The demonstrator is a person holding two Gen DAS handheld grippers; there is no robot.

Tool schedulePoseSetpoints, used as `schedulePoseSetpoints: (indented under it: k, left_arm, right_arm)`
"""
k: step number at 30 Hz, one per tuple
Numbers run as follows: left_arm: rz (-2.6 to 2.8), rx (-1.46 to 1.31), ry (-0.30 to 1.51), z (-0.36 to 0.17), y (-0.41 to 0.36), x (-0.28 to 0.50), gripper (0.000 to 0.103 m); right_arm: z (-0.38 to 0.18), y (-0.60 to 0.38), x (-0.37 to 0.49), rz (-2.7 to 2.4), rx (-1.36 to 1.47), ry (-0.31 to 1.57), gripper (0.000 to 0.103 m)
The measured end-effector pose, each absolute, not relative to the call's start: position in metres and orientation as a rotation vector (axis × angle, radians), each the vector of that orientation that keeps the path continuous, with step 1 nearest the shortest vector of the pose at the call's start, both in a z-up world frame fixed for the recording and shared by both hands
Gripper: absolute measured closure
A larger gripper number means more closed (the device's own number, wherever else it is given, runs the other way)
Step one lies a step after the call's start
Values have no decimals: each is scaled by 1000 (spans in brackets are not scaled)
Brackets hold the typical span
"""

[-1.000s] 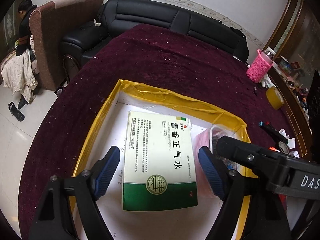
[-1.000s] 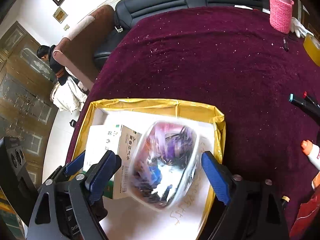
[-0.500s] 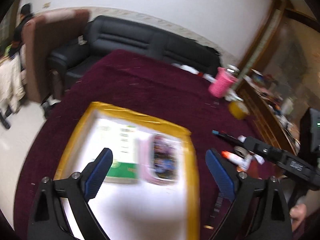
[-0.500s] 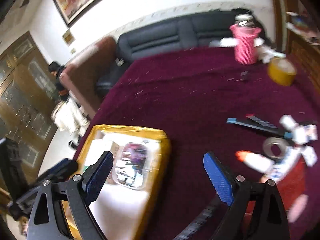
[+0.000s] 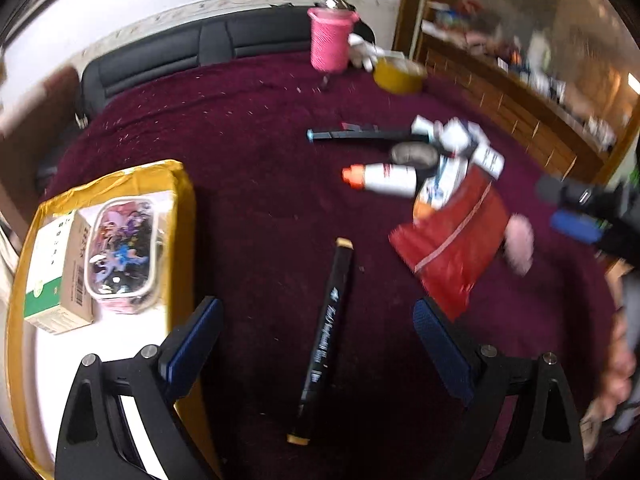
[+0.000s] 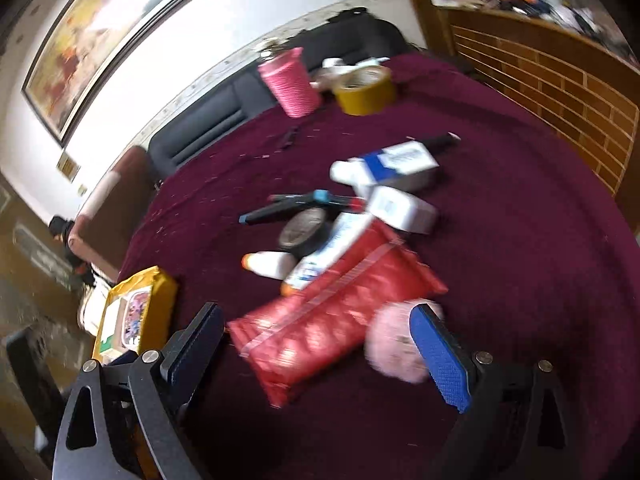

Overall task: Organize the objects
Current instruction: 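Grasp the black marker with the left gripper while the right gripper grasps the pink bear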

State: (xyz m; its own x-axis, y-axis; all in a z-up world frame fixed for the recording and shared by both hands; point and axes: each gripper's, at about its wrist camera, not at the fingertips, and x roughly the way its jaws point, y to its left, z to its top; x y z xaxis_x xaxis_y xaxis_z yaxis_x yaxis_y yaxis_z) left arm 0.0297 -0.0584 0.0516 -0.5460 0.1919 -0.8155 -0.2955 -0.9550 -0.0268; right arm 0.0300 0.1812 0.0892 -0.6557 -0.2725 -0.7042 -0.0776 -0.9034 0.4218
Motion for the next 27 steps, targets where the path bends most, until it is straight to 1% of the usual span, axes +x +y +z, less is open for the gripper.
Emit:
schedulePoseSetpoints:
  k: [4, 10, 14, 15, 16, 17, 18, 19, 20, 21, 27]
  left_arm:
    - [2569, -1353, 269, 38, -46, 30, 8]
    - [2586, -1426, 299, 22, -47, 23, 8]
    - [2573, -1456, 268, 12, -47, 17, 8]
    - [2574, -1453, 265, 12, -47, 17, 10]
    - [2582, -1444, 266, 12, -47, 18, 13]
    - [2599, -1425, 273, 14, -47, 20, 27]
    - [2591, -1404, 262, 16, -46, 22, 62]
    - [2542, -1397, 193, 17, -47, 23, 72]
    - [2557, -1396, 203, 18, -47, 24, 86]
    - [2559, -1387, 204, 18, -47, 25, 89]
    - [2513, -1376, -12, 22, -67, 29, 89]
  right_arm:
    - [77, 206, 39, -2686, 1254, -697, 6]
    - [60, 233, 45, -2668, 1270, -798, 6]
    - [52, 240, 47, -2656, 1295, -797, 6]
    - [49, 239, 46, -2650, 1309, -787, 6]
    - [48, 238, 46, -2645, 1319, -781, 6]
    - [46, 238, 45, -2640, 1327, -778, 6]
    - [44, 237, 44, -2637, 1339, -775, 6]
    - [42, 236, 43, -2636, 1347, -769, 6]
    - [41, 235, 42, -2636, 1354, -763, 6]
    - [40, 233, 41, -2638, 1361, -754, 6]
    - [37, 221, 34, -2651, 1391, -696, 6]
